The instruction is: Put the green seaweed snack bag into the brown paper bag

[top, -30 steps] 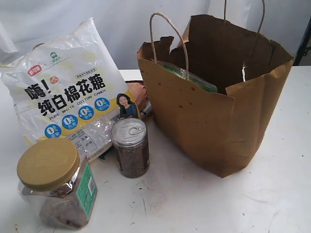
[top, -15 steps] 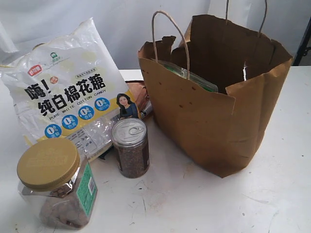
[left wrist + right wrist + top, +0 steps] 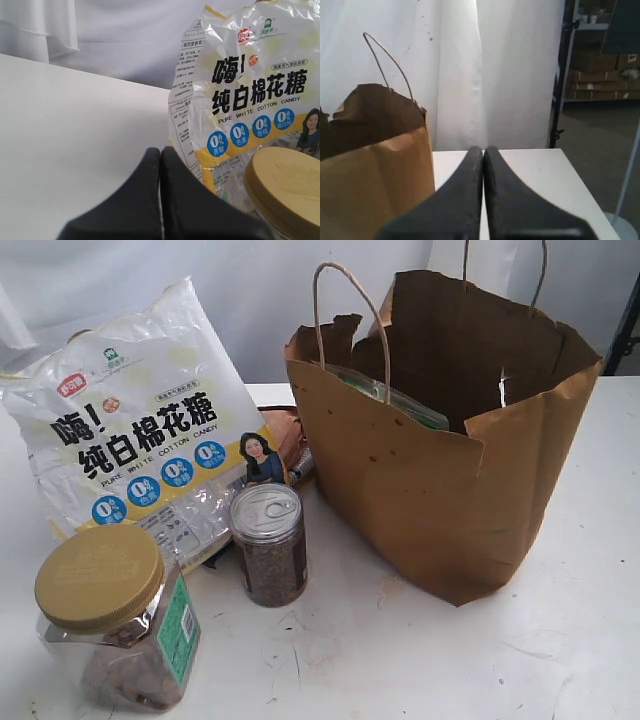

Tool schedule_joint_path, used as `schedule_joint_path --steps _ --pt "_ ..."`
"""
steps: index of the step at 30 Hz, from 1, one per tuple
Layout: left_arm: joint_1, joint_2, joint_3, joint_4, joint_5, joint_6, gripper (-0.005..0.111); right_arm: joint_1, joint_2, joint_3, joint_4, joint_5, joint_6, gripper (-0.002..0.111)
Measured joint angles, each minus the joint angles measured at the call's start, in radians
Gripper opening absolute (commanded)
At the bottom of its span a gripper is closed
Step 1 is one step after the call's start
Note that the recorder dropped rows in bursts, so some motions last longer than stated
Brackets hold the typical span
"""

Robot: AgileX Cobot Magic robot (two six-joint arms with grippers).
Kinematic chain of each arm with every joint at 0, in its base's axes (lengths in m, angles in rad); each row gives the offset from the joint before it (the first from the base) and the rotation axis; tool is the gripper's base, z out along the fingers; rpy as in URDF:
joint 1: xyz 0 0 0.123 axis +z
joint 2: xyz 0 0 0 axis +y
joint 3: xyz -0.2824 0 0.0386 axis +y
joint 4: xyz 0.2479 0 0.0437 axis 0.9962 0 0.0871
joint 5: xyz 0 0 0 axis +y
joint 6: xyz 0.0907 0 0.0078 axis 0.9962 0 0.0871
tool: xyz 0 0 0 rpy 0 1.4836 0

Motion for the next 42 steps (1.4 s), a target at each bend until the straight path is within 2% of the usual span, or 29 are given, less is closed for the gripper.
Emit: schedule_joint_path --steps 3,7,12,15,20,25,42 --pt "0.0 0.0 0.0 0.0 0.0 0.0 0.0 -0.005 -0.117 0.098 -0.03 -0.008 0.0 0.0" --pt "0.0 0.0 0.0 0.0 0.0 0.0 0.0 -0.007 -0.136 0.197 -0.064 -0.014 0.022 0.0" --pt "0.0 0.0 0.0 0.0 0.0 0.0 0.0 0.002 -0.136 0.284 -0.236 -0.011 0.254 0.0" --pt "0.0 0.0 0.0 0.0 0.0 0.0 0.0 0.052 -0.136 0.317 -0.29 -0.011 0.328 0.0" --pt "0.0 0.0 0.0 0.0 0.0 0.0 0.0 0.169 -0.136 0.34 -0.32 -0.011 0.351 0.0" --pt "0.0 0.0 0.0 0.0 0.0 0.0 0.0 0.236 -0.136 0.362 -0.331 -0.023 0.356 0.0" --pt "0.0 0.0 0.0 0.0 0.0 0.0 0.0 0.242 -0.136 0.399 -0.375 -0.052 0.401 0.0"
